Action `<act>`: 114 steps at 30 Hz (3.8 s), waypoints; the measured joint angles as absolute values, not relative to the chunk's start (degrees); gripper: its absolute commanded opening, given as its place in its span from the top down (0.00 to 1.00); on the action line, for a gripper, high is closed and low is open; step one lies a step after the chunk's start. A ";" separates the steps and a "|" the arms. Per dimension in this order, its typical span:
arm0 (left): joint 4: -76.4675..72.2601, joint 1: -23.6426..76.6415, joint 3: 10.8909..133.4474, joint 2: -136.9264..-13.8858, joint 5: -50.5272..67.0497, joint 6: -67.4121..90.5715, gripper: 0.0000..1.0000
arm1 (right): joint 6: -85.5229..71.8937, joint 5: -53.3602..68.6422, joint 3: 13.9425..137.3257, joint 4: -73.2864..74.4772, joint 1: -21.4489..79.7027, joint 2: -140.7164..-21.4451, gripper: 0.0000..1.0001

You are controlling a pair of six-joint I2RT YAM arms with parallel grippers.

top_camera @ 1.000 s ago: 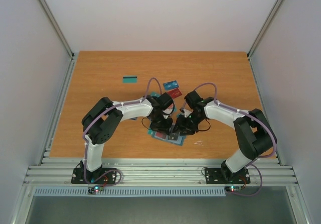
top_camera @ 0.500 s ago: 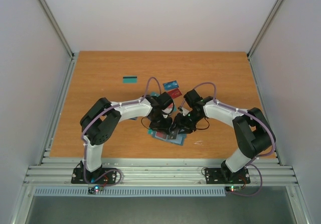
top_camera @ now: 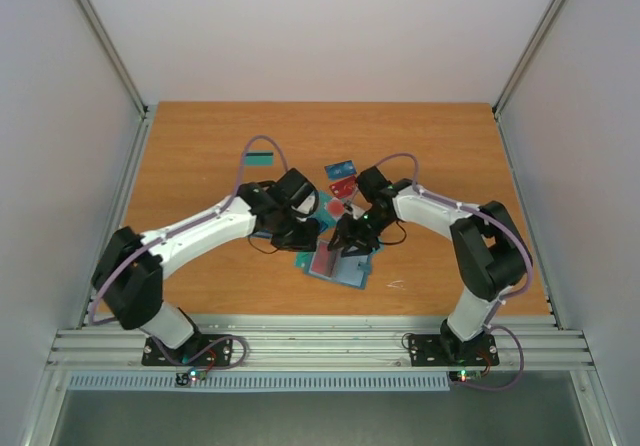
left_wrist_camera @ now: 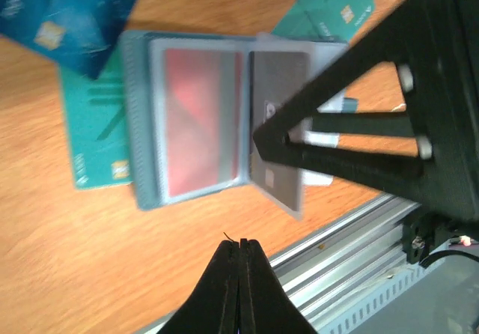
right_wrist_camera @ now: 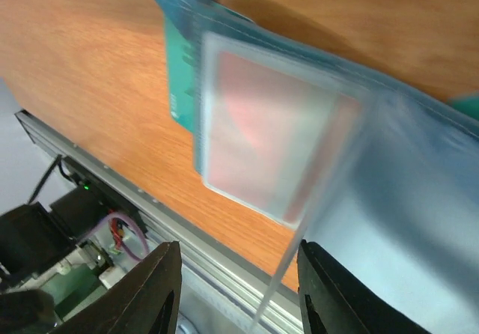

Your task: Put the credit cards into the card holder

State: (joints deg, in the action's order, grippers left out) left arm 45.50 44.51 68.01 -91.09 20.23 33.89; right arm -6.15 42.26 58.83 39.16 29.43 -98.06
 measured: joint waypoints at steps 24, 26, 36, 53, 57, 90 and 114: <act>57.19 37.01 58.43 -63.90 11.97 33.80 0.99 | -4.97 37.39 89.97 49.47 38.33 -106.98 0.52; 56.53 37.04 58.50 -65.67 12.93 33.17 0.99 | -4.25 35.88 86.19 49.98 36.47 -103.72 0.52; 54.24 36.97 68.18 -83.05 15.97 28.84 0.89 | -1.50 33.01 71.22 50.35 21.56 -95.88 0.48; 48.36 32.42 92.84 -116.77 23.40 26.06 0.97 | 0.01 40.27 76.07 39.13 13.69 -110.04 0.48; 47.86 31.53 98.37 -122.93 24.82 25.93 0.99 | -1.02 41.91 78.61 36.16 13.39 -113.56 0.49; 48.34 31.35 103.35 -131.94 25.32 18.55 1.00 | 2.11 51.59 79.88 29.98 12.80 -122.85 0.55; 48.07 31.22 101.19 -129.67 24.38 18.68 1.00 | 5.63 44.10 78.46 32.82 12.80 -118.87 0.55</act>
State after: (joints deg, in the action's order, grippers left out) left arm 48.07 31.22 101.19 -129.67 24.38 18.68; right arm 5.63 44.10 78.46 32.82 12.80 -118.87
